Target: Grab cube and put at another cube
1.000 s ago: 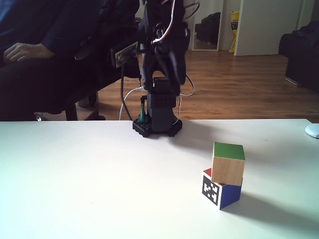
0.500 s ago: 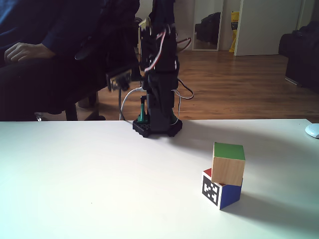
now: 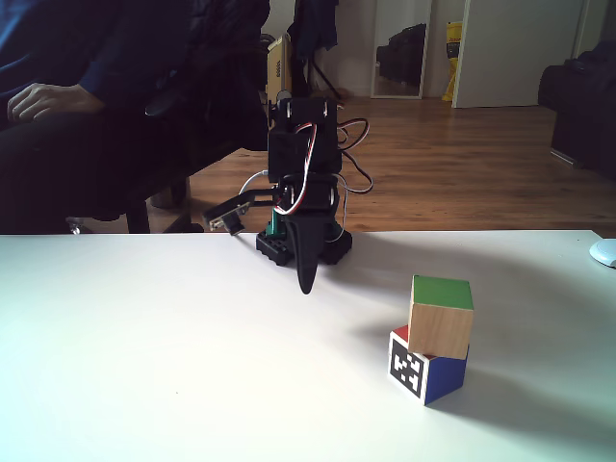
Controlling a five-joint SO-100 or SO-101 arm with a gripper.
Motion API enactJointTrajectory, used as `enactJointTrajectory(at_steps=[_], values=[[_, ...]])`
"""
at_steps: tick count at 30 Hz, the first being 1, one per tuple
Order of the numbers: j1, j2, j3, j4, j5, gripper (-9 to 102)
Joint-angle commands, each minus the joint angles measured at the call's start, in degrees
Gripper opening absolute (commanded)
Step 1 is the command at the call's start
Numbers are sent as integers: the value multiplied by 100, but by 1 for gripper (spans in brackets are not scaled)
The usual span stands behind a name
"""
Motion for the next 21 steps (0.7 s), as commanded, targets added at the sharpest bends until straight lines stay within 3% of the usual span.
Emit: enactJointTrajectory(at_steps=[1, 21], values=[[35, 53, 26, -62, -53, 0], [-141, 53, 26, -62, -193, 0]])
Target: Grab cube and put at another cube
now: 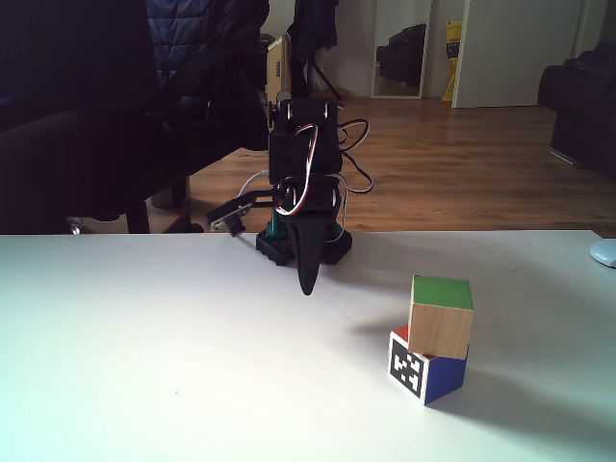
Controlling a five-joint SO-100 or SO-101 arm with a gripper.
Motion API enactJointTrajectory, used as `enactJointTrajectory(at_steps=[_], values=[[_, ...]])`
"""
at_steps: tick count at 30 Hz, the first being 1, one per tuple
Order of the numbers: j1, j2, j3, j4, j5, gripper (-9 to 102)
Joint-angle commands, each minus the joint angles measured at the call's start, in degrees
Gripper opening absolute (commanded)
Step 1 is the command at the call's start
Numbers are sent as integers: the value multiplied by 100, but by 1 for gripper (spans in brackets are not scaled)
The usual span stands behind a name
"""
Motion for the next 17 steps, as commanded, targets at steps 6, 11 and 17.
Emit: enactJointTrajectory(at_steps=[6, 11, 17], values=[[-53, 26, -18, -53, -44, 0], [-53, 26, -18, -53, -44, 0], [-26, 26, -18, -53, -18, 0]])
